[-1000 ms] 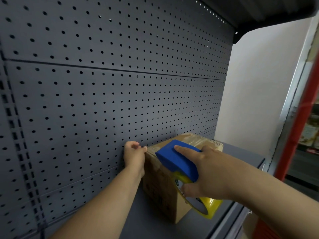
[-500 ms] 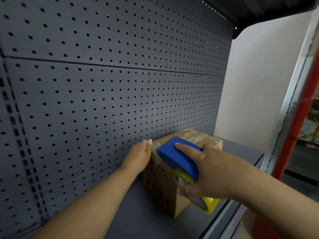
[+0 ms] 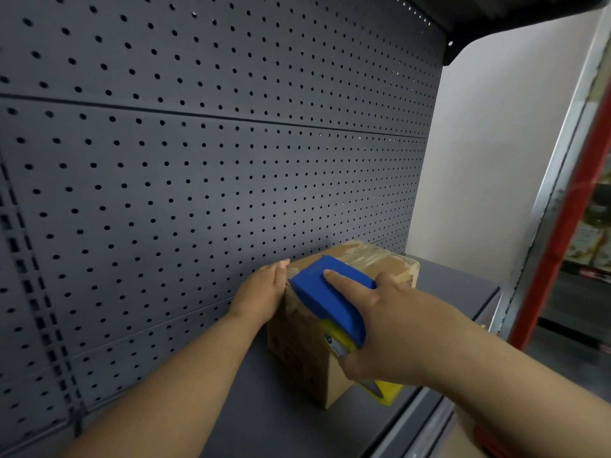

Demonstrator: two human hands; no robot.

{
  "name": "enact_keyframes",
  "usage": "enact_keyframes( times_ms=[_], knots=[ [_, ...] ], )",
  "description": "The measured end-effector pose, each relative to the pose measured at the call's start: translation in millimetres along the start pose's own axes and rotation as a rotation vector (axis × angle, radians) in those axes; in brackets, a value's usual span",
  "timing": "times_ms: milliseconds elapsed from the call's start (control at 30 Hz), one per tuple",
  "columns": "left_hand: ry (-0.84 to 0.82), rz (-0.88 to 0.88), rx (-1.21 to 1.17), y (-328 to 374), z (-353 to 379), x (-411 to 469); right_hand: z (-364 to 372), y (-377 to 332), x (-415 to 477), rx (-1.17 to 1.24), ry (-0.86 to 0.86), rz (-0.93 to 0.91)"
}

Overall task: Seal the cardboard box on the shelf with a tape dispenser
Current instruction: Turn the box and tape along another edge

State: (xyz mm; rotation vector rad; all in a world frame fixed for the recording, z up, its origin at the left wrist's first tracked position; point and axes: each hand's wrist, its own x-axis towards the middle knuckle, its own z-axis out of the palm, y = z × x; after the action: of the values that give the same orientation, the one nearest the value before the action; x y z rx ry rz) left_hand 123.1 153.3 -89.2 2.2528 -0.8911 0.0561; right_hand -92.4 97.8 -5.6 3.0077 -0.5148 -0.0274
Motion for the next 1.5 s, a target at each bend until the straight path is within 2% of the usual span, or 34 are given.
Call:
enact_keyframes(
  times_ms=[233,567,867,967,1033,1100,1167,1200,1367,1500],
  knots=[
    [-0.009,-0.083,-0.016,1.5,-2.0,4.0,8.9,2.3,-14.1,-0.001,0.001,-0.008],
    [-0.009,-0.068,0.011,7.6,-4.7,1.5,30.3,12.5,-45.4,0.069,0.025,0.011],
    [-0.029,-0.065,0.057,10.2,-6.1,1.7,28.8,32.6,-67.4,0.033,0.010,0.008],
    [-0.021,-0.086,0.168,12.1,-8.3,1.3,25.4,35.5,-71.4,0.010,-0.009,0.007],
    [0.094,-0.082,0.333,19.5,-14.2,-3.7,24.8,35.1,-69.0,0.006,-0.002,0.001],
    [0.164,0.067,0.464,29.2,-18.6,-9.8,25.6,35.0,-64.9,0.016,-0.009,-0.009],
    [0.106,0.196,0.473,37.5,-17.4,-11.9,27.7,38.8,-62.9,0.028,-0.026,-0.010],
    [0.070,0.201,0.448,41.1,-17.2,-13.3,29.3,41.2,-62.4,0.038,-0.032,-0.008],
    [-0.088,0.103,0.389,54.0,-18.7,-37.3,35.3,48.6,-59.7,0.089,-0.004,-0.042],
    [-0.241,-0.103,0.247,62.0,-4.2,-40.6,37.6,50.6,-61.3,0.073,-0.008,-0.083]
  ],
)
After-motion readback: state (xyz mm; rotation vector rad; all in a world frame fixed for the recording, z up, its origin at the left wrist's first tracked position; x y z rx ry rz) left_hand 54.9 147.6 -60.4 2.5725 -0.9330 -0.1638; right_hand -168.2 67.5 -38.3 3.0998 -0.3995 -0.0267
